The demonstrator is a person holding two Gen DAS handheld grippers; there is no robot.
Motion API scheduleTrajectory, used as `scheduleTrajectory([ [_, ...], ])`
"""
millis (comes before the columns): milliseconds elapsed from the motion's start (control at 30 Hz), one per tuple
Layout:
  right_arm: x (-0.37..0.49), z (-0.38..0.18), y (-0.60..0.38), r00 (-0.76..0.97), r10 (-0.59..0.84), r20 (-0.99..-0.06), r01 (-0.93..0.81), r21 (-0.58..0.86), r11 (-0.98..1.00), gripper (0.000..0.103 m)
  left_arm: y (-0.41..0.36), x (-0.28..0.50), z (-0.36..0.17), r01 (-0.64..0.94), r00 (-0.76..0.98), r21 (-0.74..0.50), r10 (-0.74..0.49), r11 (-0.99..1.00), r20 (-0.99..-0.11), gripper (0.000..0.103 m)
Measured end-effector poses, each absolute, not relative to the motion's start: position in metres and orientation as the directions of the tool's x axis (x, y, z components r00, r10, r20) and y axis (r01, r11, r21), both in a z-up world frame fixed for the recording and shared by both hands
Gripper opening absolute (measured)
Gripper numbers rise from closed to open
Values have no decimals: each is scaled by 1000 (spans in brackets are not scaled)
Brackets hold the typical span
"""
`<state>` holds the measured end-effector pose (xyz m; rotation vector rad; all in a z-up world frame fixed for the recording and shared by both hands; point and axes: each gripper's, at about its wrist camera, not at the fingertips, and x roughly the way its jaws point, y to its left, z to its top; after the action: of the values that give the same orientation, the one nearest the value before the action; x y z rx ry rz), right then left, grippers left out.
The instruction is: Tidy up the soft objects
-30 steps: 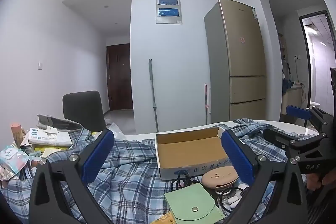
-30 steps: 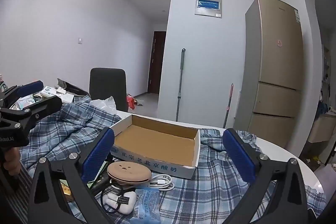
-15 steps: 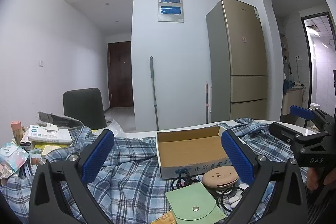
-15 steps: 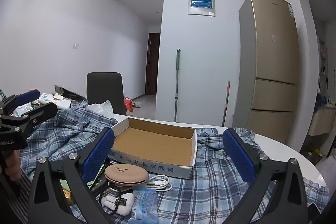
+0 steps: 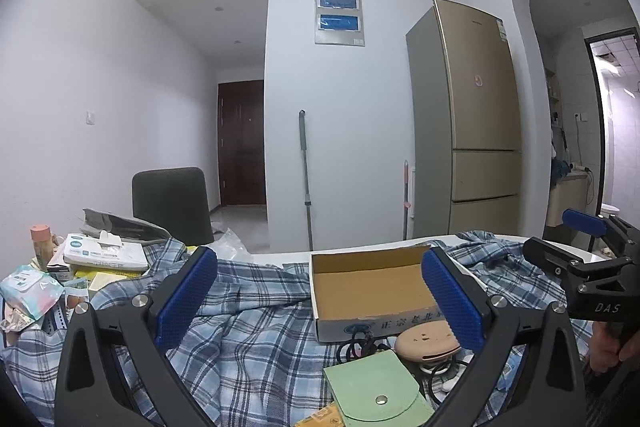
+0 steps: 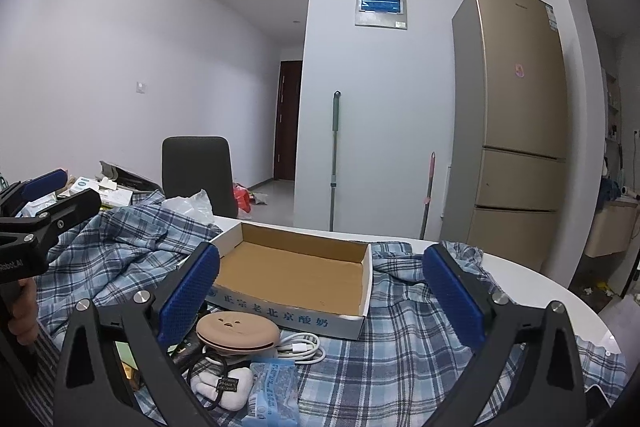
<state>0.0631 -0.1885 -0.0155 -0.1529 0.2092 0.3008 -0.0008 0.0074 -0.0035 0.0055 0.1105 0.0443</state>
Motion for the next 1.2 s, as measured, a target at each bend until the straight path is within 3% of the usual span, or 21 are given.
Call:
scheduleTrajectory([
  [700,60,-15,-187,935,279,-216,-312,-136,940,103,4,5,-5,-42,986,27,46,999,-157,103],
  [1200,62,-16,-187,934,283,-218,-315,-131,940,103,10,12,-5,-8,977,-24,2,1000,-214,103],
])
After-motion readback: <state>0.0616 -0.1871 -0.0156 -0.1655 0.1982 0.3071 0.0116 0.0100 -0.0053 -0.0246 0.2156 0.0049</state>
